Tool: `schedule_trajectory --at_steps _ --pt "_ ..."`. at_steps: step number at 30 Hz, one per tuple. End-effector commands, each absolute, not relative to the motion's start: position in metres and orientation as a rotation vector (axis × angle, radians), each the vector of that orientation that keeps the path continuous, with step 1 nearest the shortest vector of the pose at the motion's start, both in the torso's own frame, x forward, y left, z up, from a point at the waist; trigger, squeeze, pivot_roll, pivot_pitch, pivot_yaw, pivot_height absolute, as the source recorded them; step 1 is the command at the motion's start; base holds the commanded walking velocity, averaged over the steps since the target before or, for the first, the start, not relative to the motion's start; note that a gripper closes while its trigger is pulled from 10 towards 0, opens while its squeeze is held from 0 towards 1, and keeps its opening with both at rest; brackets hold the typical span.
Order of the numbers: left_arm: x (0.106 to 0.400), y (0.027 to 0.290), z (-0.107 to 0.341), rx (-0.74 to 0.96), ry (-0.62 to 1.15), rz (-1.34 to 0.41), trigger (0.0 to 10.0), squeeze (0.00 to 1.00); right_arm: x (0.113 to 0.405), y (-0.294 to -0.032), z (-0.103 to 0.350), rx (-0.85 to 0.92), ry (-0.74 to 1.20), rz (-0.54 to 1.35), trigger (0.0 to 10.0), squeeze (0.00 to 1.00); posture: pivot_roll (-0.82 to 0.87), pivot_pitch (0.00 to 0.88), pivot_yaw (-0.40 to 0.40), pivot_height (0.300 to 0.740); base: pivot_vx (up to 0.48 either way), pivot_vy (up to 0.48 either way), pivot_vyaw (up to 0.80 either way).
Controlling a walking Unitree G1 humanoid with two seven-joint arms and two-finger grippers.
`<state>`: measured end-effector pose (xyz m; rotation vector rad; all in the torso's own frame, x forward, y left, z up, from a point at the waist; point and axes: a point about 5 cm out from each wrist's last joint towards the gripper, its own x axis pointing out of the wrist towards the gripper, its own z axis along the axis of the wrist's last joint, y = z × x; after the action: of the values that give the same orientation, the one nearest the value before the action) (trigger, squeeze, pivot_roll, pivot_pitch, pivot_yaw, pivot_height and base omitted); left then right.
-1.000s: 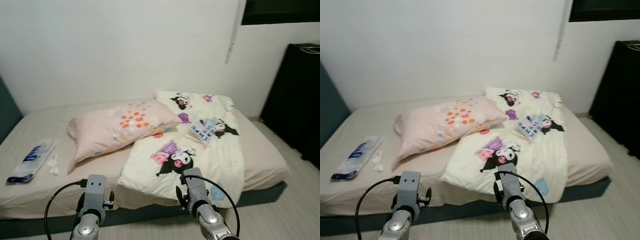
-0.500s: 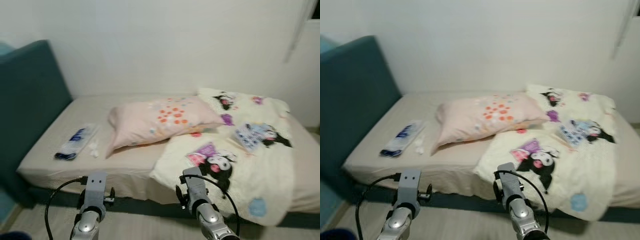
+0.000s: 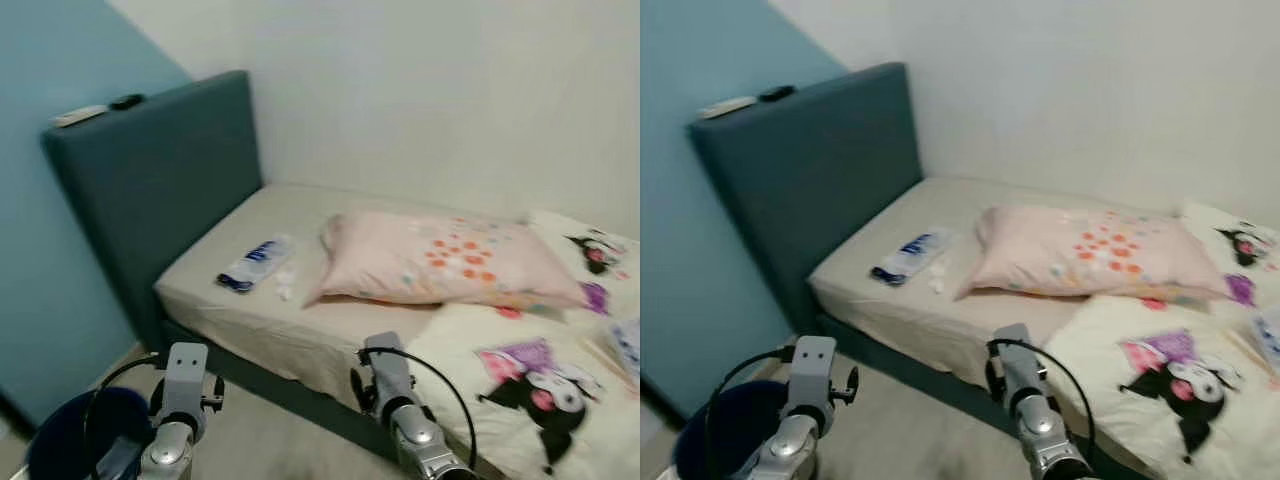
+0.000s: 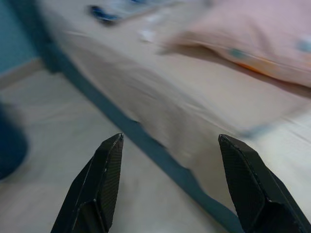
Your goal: Clean up the room
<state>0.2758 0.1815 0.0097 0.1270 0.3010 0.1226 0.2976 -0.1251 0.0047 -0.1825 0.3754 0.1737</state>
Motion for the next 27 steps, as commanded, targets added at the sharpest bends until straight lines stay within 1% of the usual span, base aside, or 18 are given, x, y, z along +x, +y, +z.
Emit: schedule_trajectory --at_steps 1,16,27 --pt "0.2744 0.1815 0.0083 0.117 0.312 0.117 10.0 0.0 0.2959 -0.1275 0.0028 -0.151 0.384 0.158 10.0 0.0 0.02 0.0 0.0 0.74 0.0 0.0 0.0" --pt "0.2753 0.1737 0.0105 0.135 0.288 0.057 10.0 0.0 0.2966 -0.1277 0.005 -0.184 0.358 0.162 10.0 0.0 0.01 0.0 0.0 0.74 0.0 0.0 0.0" --pt "0.2767 0.1731 0.0126 0.126 0.278 0.068 10.0 0.0 0.2989 -0.1287 0.0076 -0.195 0.346 0.167 10.0 0.0 0.01 0.0 -0.008 0.74 0.312 0.0 0.0"
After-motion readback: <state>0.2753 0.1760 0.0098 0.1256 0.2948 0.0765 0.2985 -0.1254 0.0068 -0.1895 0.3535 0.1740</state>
